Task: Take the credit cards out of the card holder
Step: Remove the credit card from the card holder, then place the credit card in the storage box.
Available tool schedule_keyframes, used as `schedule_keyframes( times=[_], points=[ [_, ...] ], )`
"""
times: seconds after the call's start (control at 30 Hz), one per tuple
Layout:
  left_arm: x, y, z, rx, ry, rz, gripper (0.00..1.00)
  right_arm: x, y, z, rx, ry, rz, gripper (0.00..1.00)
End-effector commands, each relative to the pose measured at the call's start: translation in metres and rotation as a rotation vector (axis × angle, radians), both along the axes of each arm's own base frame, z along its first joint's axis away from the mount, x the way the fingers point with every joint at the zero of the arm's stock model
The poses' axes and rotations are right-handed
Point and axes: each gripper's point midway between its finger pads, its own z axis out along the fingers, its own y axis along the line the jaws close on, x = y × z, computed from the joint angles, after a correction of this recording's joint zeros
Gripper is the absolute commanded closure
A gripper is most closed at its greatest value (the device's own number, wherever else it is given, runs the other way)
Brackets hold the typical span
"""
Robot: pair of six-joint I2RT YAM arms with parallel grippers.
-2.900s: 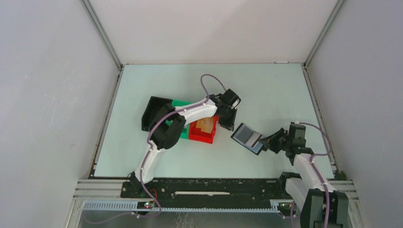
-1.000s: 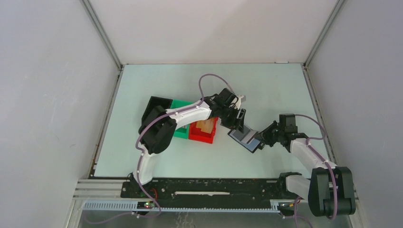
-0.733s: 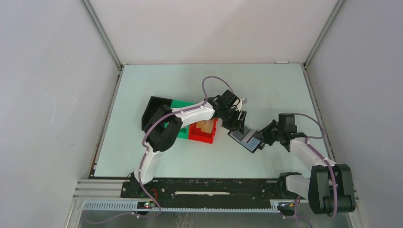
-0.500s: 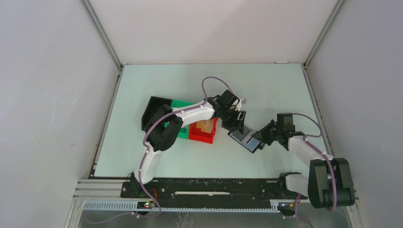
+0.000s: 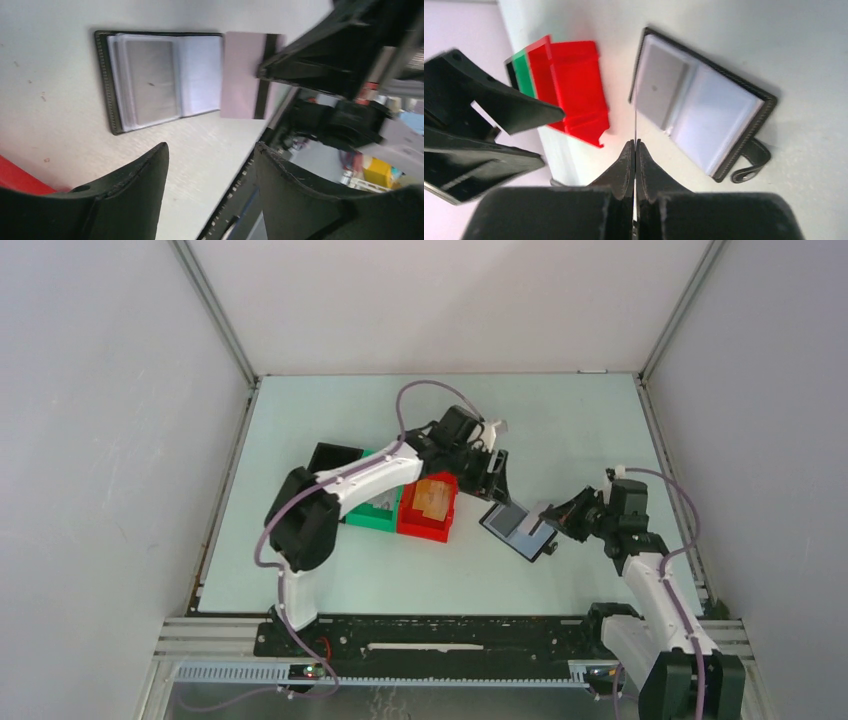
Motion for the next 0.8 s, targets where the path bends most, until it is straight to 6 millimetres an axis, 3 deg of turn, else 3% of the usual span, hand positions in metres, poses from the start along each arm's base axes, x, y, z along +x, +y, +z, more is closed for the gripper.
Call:
schedule_keyframes(
  times=[0.0, 0.17, 0.3, 0.4, 0.53, 0.7, 0.77],
  points=[
    [-0.020, 0.007, 0.067, -0.195, 0.028, -0.088, 0.31, -0.012, 0.029, 0.044, 0.083, -0.199, 0.253, 1.00],
    [-0.034, 0.012, 0.091, -0.302, 0.080, -0.132, 0.30, -0.020, 0.054, 0.097, 0.215, -0.423, 0.416, 1.00],
    [-0.037, 0.014, 0.094, -0.323, 0.110, -0.128, 0.30, -0.023, 0.061, 0.122, 0.251, -0.513, 0.456, 1.00],
    [-0.039, 0.014, 0.095, -0.344, 0.140, -0.127, 0.30, -0.023, 0.064, 0.130, 0.271, -0.538, 0.472, 1.00],
    [-0.047, 0.011, 0.112, -0.446, 0.163, -0.164, 0.31, -0.022, 0.069, 0.135, 0.288, -0.552, 0.480, 1.00],
    [-0.054, 0.011, 0.129, -0.518, 0.172, -0.198, 0.39, -0.026, 0.083, 0.143, 0.328, -0.565, 0.535, 1.00],
    [-0.055, 0.011, 0.136, -0.544, 0.167, -0.198, 0.46, -0.025, 0.085, 0.141, 0.333, -0.558, 0.541, 1.00]
  ],
)
